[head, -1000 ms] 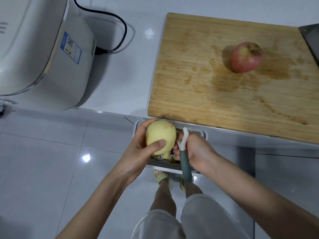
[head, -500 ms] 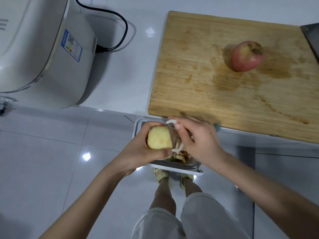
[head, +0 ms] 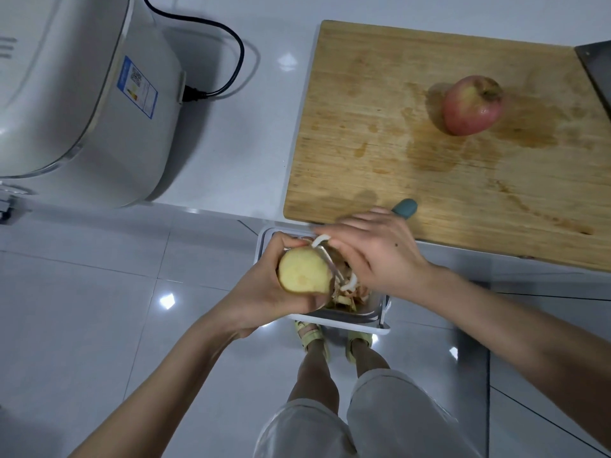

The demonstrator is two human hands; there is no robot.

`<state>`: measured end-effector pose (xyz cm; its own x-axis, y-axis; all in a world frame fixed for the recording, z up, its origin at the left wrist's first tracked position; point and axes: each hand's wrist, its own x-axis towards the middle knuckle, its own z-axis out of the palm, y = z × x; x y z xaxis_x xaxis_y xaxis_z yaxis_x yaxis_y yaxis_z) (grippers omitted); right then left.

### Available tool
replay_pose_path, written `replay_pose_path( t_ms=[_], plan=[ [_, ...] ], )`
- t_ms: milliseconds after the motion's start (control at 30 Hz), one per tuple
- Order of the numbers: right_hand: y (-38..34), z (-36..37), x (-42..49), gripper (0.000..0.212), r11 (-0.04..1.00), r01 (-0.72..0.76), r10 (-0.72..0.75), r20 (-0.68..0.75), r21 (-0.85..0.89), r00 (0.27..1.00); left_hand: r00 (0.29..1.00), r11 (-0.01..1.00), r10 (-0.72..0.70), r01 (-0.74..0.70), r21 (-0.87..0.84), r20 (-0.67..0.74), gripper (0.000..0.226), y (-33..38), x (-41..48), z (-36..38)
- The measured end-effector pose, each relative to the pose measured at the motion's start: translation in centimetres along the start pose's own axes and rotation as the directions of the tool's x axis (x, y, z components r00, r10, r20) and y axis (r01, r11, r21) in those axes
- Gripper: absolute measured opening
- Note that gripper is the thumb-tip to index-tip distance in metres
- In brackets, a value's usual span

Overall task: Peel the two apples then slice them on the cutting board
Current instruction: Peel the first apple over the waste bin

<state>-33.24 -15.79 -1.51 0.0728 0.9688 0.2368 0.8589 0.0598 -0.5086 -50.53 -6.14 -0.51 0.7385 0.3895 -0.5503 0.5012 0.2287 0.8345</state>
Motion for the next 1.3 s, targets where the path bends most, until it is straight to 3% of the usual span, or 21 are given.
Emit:
replay_pose_path(
  t_ms=[233,300,367,433,500,600,700,733,767,800,867,900,967,1033,1133,1200,1233,1300],
  plan=[
    [0.3,1.8,-1.0,0.031,0.978,-0.184,0.193,-0.079,0.101,0.978,0.995,0.993,0.103,-0.102,0.051,-0.017,0.066,0.3,-0.7,-0.3],
    [0.2,2.1,-1.2,0.032,0.972,-0.22,0.224,-0.041,0.089,0.974,0.99,0.988,0.137,-0.135,0.07,-0.033,0.072,0.3,-0.8,-0.2],
    [0.3,2.6,-1.8,0.03,0.945,-0.326,0.326,0.104,-0.016,0.94,0.983,0.984,0.172,-0.168,0.061,-0.061,0.076,0.5,-0.8,-0.1],
    [0.2,3.1,-2.4,0.033,0.869,-0.485,0.493,0.282,-0.102,0.823,0.976,0.979,0.198,-0.192,0.065,-0.094,0.075,0.9,-0.5,-0.3],
    [0.1,3.3,-2.8,0.038,0.788,-0.611,0.596,0.336,-0.07,0.73,0.969,0.973,0.217,-0.205,0.103,-0.115,0.074,1.3,-0.2,-0.6],
    [-0.2,2.7,-2.5,0.042,0.627,-0.765,0.658,0.424,0.15,0.622,0.969,0.965,0.222,-0.202,0.166,-0.112,0.08,1.3,-0.2,-0.8],
    [-0.6,1.6,-2.1,0.032,0.315,-0.855,0.656,0.556,0.412,0.51,0.975,0.96,0.206,-0.185,0.21,-0.087,0.082,0.7,-0.1,-0.8],
    [-1.1,1.0,-2.0,0.032,0.26,-0.844,0.652,0.56,0.468,0.511,0.977,0.959,0.2,-0.18,0.219,-0.071,0.083,0.6,0.0,-0.8],
    [-1.5,0.7,-1.9,0.036,0.31,-0.811,0.662,0.5,0.495,0.558,0.98,0.958,0.192,-0.176,0.227,-0.051,0.084,0.4,0.1,-0.9],
    [-1.8,0.6,-1.9,0.043,0.456,-0.752,0.667,0.376,0.476,0.643,0.982,0.957,0.185,-0.173,0.234,-0.03,0.084,0.3,0.2,-0.9],
    [-2.4,0.3,-1.5,0.046,0.787,-0.548,0.56,0.044,0.282,0.827,0.984,0.951,0.179,-0.175,0.254,0.005,0.084,0.1,0.3,-0.8],
    [-2.5,0.2,-1.3,0.039,0.889,-0.434,0.449,-0.089,0.148,0.889,0.984,0.947,0.179,-0.177,0.269,0.017,0.084,0.0,0.4,-0.7],
    [-2.3,0.5,-0.9,0.028,0.978,-0.209,0.204,-0.197,-0.006,0.959,0.983,0.935,0.18,-0.182,0.303,0.035,0.084,-0.1,0.5,-0.6],
    [-1.6,0.9,-0.7,0.03,0.994,-0.111,0.108,-0.181,-0.011,0.978,0.983,0.938,0.179,-0.181,0.296,0.035,0.084,-0.1,0.4,-0.6],
    [-0.3,1.1,-1.3,0.029,0.978,-0.209,0.209,-0.108,0.013,0.972,0.982,0.955,0.185,-0.186,0.232,0.028,0.082,0.2,-0.2,-0.7],
    [0.2,1.3,-2.0,0.023,0.918,-0.396,0.396,0.037,-0.01,0.917,0.983,0.966,0.182,-0.181,0.182,0.012,0.082,0.4,-0.5,-0.9],
    [0.3,1.4,-2.1,0.023,0.861,-0.508,0.504,0.164,-0.023,0.848,0.982,0.969,0.188,-0.186,0.162,0.001,0.083,0.5,-0.5,-1.0],
    [-0.2,2.0,-2.1,0.029,0.654,-0.753,0.655,0.44,0.077,0.614,0.978,0.967,0.208,-0.204,0.15,-0.014,0.083,0.5,-0.4,-1.2]
  ],
)
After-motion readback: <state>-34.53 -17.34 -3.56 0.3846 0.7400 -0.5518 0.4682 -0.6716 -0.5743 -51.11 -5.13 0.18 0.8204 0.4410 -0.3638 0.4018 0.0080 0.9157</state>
